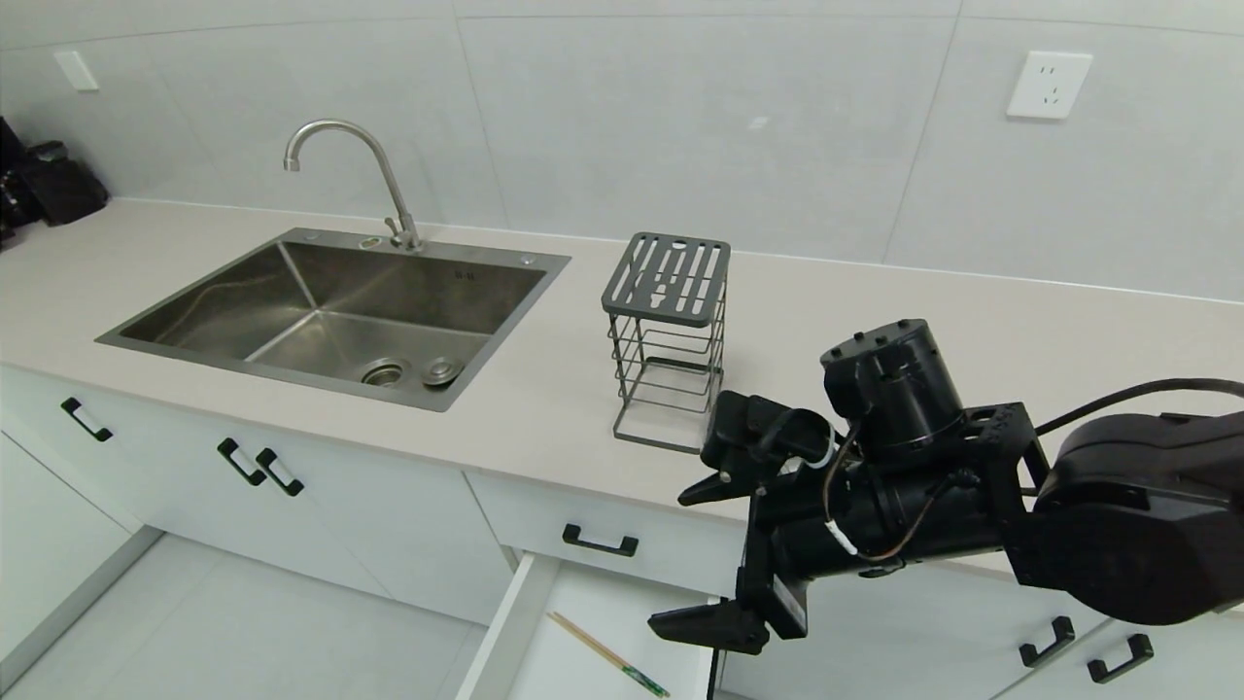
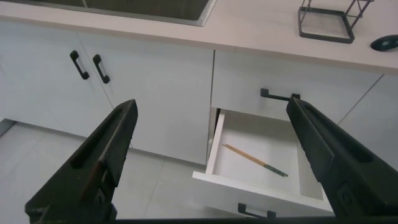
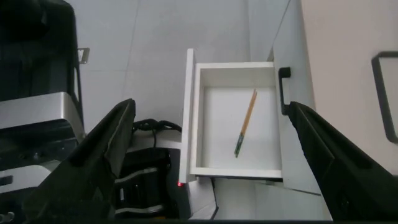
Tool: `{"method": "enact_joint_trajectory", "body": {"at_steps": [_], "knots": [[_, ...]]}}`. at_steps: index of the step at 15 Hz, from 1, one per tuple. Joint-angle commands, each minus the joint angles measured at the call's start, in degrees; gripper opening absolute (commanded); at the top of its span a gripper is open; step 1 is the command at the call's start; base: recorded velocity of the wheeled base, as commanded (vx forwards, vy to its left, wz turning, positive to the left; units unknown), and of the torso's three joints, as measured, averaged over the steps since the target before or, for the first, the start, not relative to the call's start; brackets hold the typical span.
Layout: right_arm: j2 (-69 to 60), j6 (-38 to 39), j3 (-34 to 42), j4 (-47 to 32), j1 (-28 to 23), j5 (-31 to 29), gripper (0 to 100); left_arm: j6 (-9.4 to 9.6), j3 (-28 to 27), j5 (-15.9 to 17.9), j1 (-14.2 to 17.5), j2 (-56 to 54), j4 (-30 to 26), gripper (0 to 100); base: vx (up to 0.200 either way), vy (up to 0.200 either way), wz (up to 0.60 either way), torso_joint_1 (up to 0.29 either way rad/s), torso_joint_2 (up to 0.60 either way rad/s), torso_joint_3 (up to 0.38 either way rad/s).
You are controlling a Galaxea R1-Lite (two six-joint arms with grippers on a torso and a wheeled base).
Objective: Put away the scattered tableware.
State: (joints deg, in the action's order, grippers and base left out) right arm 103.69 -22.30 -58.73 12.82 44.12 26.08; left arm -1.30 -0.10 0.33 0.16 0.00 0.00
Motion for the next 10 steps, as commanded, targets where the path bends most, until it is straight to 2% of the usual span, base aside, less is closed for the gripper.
{"method": "enact_joint_trajectory", "body": {"at_steps": [1, 3, 4, 5, 6, 7, 10], "knots": [[0.4, 0.4, 5.8, 5.2, -2.5, -0.1, 100, -0.01, 0.0, 0.0, 0.0, 0.0, 0.0, 100, 0.000, 0.000, 0.00, 0.000, 0.00, 0.000], [-0.1, 1.7, 10.1, 10.6, -4.4, -0.6, 100, -0.01, 0.0, 0.0, 0.0, 0.0, 0.0, 100, 0.000, 0.000, 0.00, 0.000, 0.00, 0.000], [-0.8, 3.1, 12.3, 13.2, -4.8, -2.8, 100, -0.01, 0.0, 0.0, 0.0, 0.0, 0.0, 100, 0.000, 0.000, 0.00, 0.000, 0.00, 0.000], [-1.7, 4.6, 14.3, 15.7, -5.4, -9.3, 100, -0.01, 0.0, 0.0, 0.0, 0.0, 0.0, 100, 0.000, 0.000, 0.00, 0.000, 0.00, 0.000], [-1.7, 5.5, 14.5, 16.7, -5.5, -12.4, 100, -0.01, 0.0, 0.0, 0.0, 0.0, 0.0, 100, 0.000, 0.000, 0.00, 0.000, 0.00, 0.000], [-1.7, 7.8, 14.6, 17.8, -6.8, -18.3, 100, -0.01, 0.0, 0.0, 0.0, 0.0, 0.0, 100, 0.000, 0.000, 0.00, 0.000, 0.00, 0.000], [-2.3, 8.1, 15.8, 18.6, -7.9, -20.5, 100, -0.01, 0.0, 0.0, 0.0, 0.0, 0.0, 100, 0.000, 0.000, 0.00, 0.000, 0.00, 0.000]]}}
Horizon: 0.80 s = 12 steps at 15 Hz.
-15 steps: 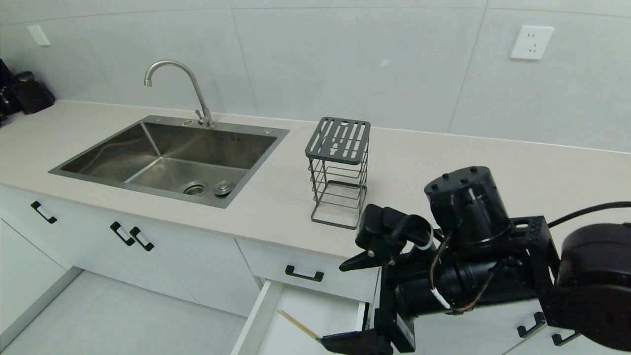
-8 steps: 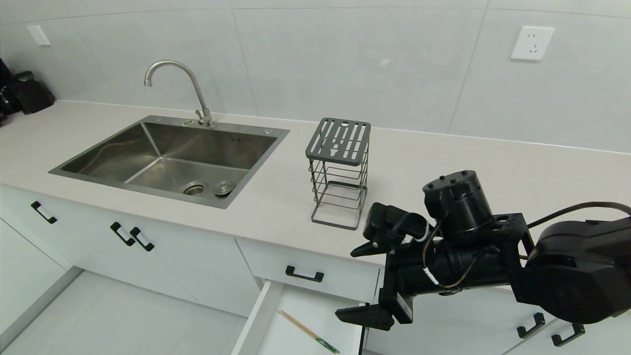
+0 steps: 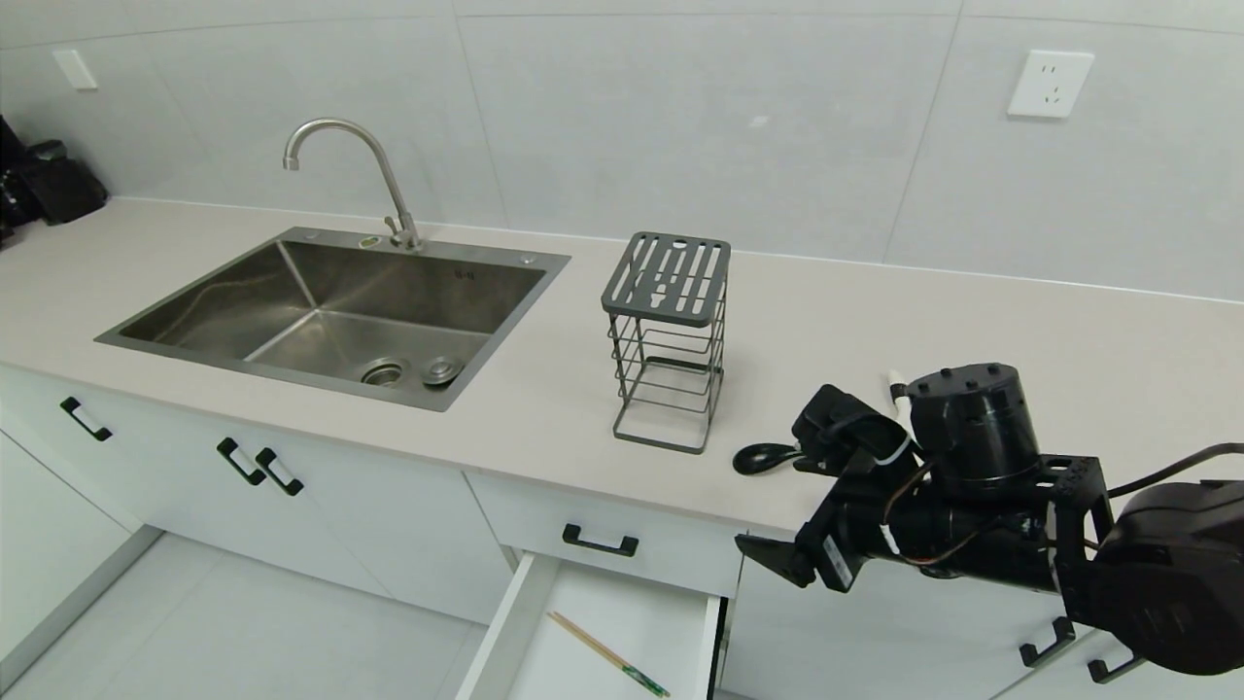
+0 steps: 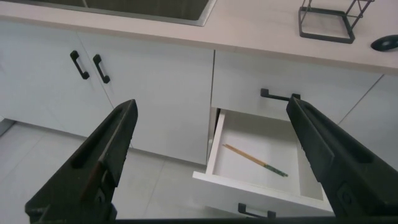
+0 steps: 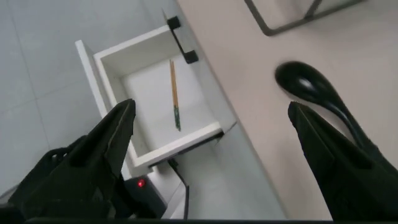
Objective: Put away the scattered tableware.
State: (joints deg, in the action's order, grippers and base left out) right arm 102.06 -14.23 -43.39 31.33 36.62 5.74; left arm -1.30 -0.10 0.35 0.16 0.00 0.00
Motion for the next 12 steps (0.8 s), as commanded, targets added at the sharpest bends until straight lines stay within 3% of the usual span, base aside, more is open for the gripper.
{"method": "enact_joint_trajectory", "body": {"at_steps": [1, 4, 8, 12], "knots": [[-0.6, -0.1, 0.3, 0.3, -1.0, -0.8, 100, -0.01, 0.0, 0.0, 0.0, 0.0, 0.0, 100, 0.000, 0.000, 0.00, 0.000, 0.00, 0.000], [-0.2, -1.7, 0.4, 0.5, -6.1, -0.1, 100, -0.01, 0.0, 0.0, 0.0, 0.0, 0.0, 100, 0.000, 0.000, 0.00, 0.000, 0.00, 0.000], [1.4, -4.5, 0.5, 1.3, -11.3, 5.2, 100, -0.01, 0.0, 0.0, 0.0, 0.0, 0.0, 100, 0.000, 0.000, 0.00, 0.000, 0.00, 0.000], [2.6, -5.7, 0.6, 2.6, -14.1, 7.4, 100, -0.01, 0.0, 0.0, 0.0, 0.0, 0.0, 100, 0.000, 0.000, 0.00, 0.000, 0.00, 0.000]]}}
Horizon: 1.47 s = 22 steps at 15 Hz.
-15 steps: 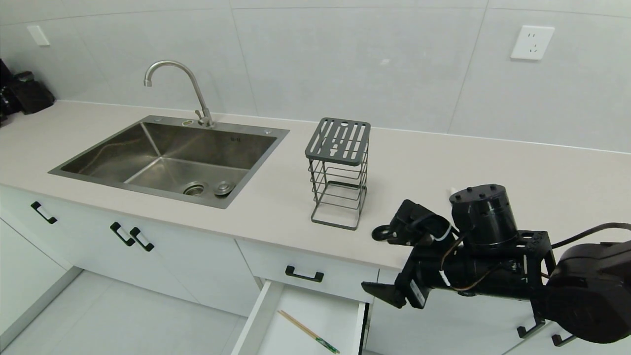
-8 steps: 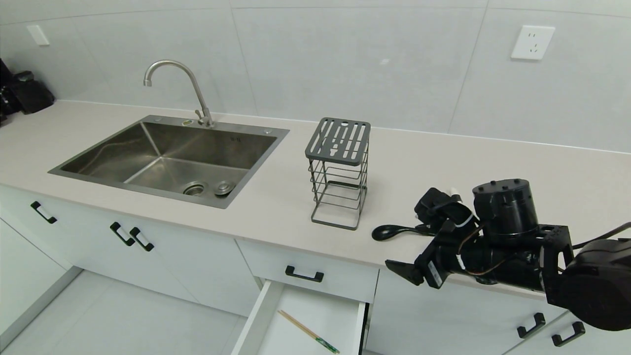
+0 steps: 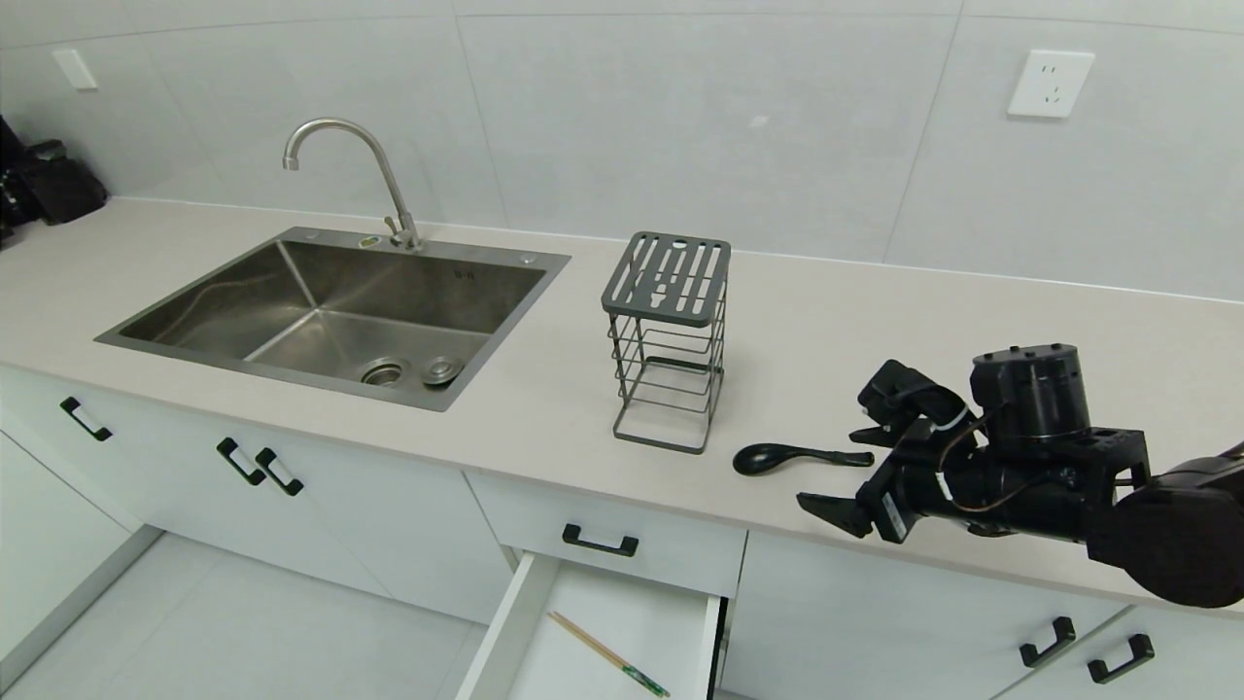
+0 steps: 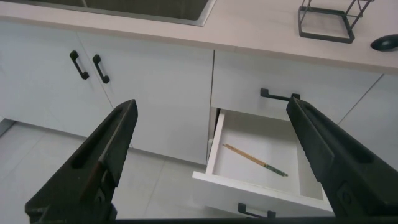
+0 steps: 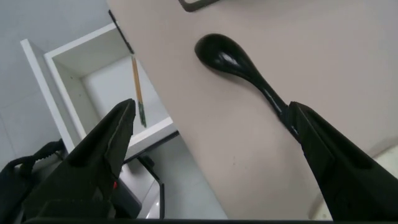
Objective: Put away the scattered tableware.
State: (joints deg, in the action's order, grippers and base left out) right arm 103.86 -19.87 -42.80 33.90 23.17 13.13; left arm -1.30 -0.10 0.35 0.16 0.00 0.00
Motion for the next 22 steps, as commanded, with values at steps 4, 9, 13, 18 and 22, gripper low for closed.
{"method": "enact_joint_trajectory", "body": {"at_steps": [4, 9, 13, 18, 22], "knots": [[3.7, -1.5, -1.0, 1.0, -2.3, 1.7, 100, -0.01, 0.0, 0.0, 0.0, 0.0, 0.0, 100, 0.000, 0.000, 0.00, 0.000, 0.00, 0.000], [9.2, -1.5, -3.8, 3.8, -2.3, 2.1, 100, -0.01, 0.0, 0.0, 0.0, 0.0, 0.0, 100, 0.000, 0.000, 0.00, 0.000, 0.00, 0.000], [13.5, -1.6, -8.8, 4.1, -2.3, 2.1, 100, -0.01, 0.0, 0.0, 0.0, 0.0, 0.0, 100, 0.000, 0.000, 0.00, 0.000, 0.00, 0.000], [16.7, -1.5, -11.9, 4.1, -2.3, 2.1, 100, -0.01, 0.0, 0.0, 0.0, 0.0, 0.0, 100, 0.000, 0.000, 0.00, 0.000, 0.00, 0.000], [18.1, -1.4, -13.4, 4.1, -2.3, 2.0, 100, -0.01, 0.0, 0.0, 0.0, 0.0, 0.0, 100, 0.000, 0.000, 0.00, 0.000, 0.00, 0.000]]}}
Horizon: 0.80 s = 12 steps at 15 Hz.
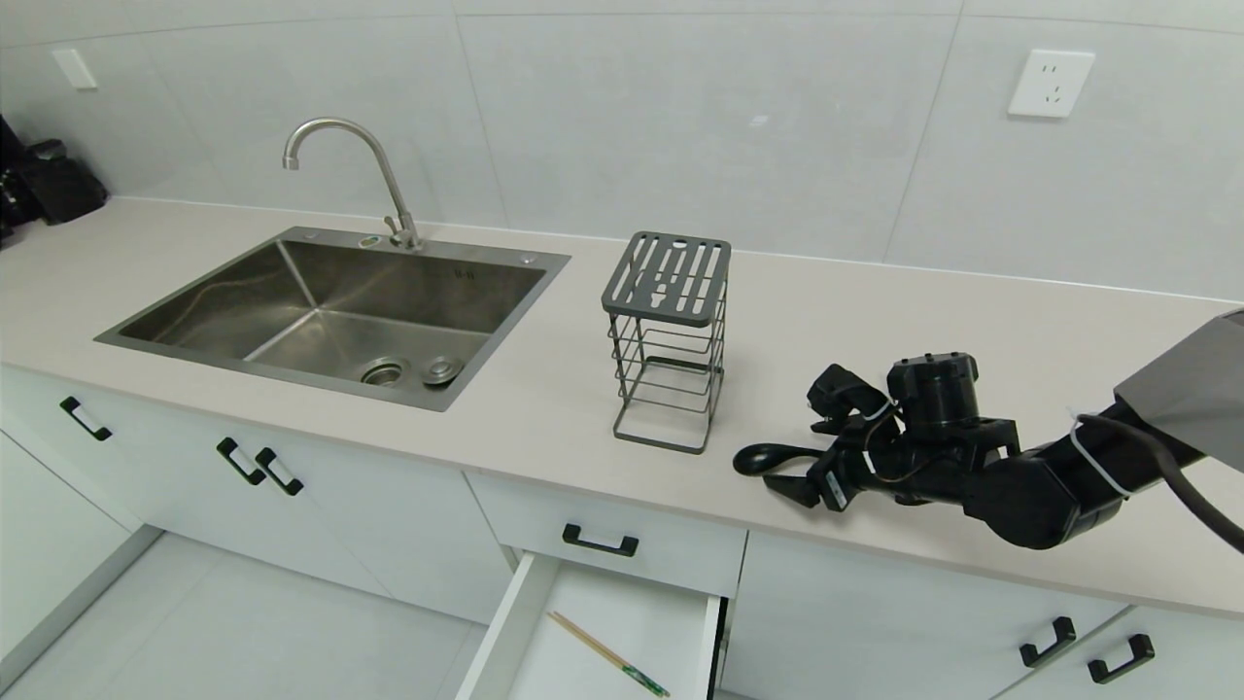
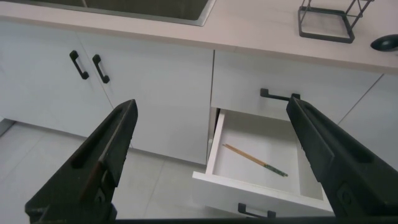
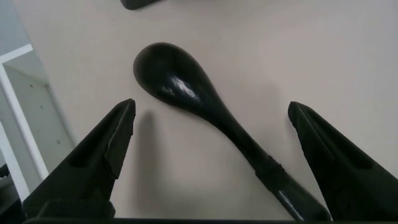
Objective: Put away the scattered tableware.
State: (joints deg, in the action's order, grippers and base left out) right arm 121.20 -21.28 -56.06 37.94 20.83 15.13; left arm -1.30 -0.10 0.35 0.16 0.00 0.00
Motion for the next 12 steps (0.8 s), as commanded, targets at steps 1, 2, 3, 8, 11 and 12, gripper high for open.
{"method": "enact_joint_trajectory", "body": {"at_steps": [1, 2, 3, 8, 11, 12], "knots": [[1.1, 0.2, -0.4, 0.0, 0.0, -0.1, 100, -0.01, 0.0, 0.0, 0.0, 0.0, 0.0, 100, 0.000, 0.000, 0.00, 0.000, 0.00, 0.000], [1.1, 0.2, -0.4, 0.0, 0.0, -0.1, 100, -0.01, 0.0, 0.0, 0.0, 0.0, 0.0, 100, 0.000, 0.000, 0.00, 0.000, 0.00, 0.000], [1.4, 0.2, -0.6, 0.0, 0.0, -0.1, 100, -0.01, 0.0, 0.0, 0.0, 0.0, 0.0, 100, 0.000, 0.000, 0.00, 0.000, 0.00, 0.000], [2.9, 0.2, -1.2, 0.1, 0.2, -0.2, 0, -0.01, 0.0, 0.0, 0.0, 0.0, 0.0, 100, 0.000, 0.000, 0.00, 0.000, 0.00, 0.000], [3.0, 0.2, -1.5, 0.1, 0.3, -0.4, 0, -0.01, 0.0, 0.0, 0.0, 0.0, 0.0, 100, 0.000, 0.000, 0.00, 0.000, 0.00, 0.000], [2.7, 0.2, -1.4, 0.3, 0.3, -0.5, 0, -0.01, 0.0, 0.0, 0.0, 0.0, 0.0, 100, 0.000, 0.000, 0.00, 0.000, 0.00, 0.000]]}}
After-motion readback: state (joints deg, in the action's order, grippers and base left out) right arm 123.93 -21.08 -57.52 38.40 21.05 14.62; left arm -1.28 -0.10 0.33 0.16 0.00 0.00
